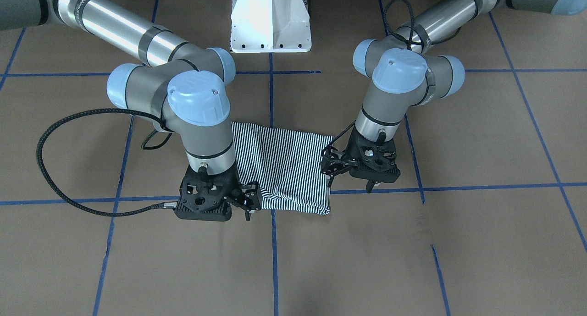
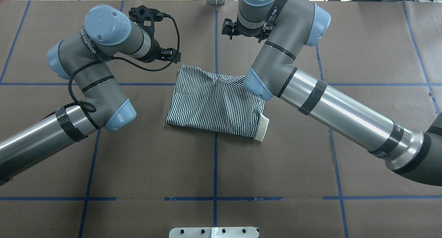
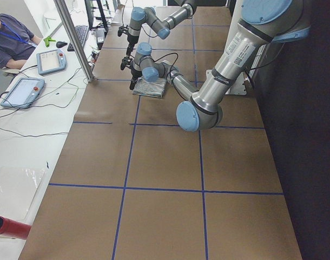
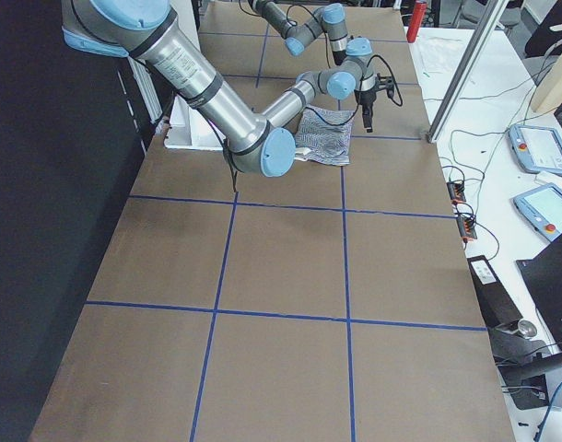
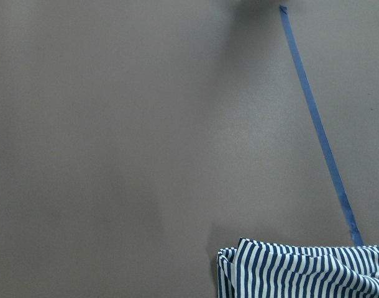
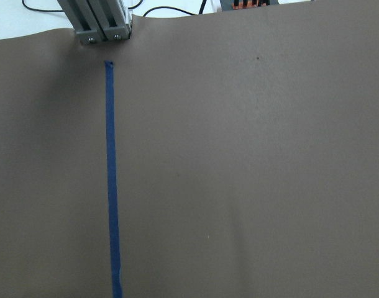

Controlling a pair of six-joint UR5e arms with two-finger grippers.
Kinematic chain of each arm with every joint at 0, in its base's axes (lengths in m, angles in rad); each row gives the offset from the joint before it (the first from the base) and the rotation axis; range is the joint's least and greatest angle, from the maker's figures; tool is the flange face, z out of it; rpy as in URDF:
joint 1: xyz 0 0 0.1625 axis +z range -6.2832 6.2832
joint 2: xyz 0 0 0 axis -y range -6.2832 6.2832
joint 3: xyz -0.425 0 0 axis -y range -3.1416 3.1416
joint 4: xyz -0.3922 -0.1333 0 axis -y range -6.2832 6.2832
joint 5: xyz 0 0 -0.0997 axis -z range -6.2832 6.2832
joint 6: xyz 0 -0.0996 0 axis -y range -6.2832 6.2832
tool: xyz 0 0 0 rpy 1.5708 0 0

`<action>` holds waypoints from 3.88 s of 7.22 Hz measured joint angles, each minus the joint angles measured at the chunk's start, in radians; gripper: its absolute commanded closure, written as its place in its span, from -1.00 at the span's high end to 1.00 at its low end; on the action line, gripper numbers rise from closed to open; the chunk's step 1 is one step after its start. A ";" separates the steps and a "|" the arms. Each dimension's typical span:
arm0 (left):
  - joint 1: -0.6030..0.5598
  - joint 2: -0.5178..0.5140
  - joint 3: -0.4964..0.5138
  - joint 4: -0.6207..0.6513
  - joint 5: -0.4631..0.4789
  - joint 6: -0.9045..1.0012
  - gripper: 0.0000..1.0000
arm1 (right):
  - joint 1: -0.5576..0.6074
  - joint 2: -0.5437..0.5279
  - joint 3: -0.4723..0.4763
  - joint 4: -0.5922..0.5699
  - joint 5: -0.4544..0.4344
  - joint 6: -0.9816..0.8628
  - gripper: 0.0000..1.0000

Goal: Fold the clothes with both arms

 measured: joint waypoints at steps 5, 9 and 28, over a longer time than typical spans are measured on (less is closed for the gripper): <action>-0.004 0.007 0.002 -0.001 -0.029 0.032 1.00 | -0.228 -0.180 0.293 -0.127 -0.178 0.205 1.00; -0.004 0.012 0.006 -0.015 -0.030 0.032 1.00 | -0.293 -0.241 0.313 -0.130 -0.240 0.232 1.00; -0.046 0.150 -0.175 0.034 -0.084 0.170 1.00 | 0.153 -0.386 0.446 -0.242 0.247 -0.463 1.00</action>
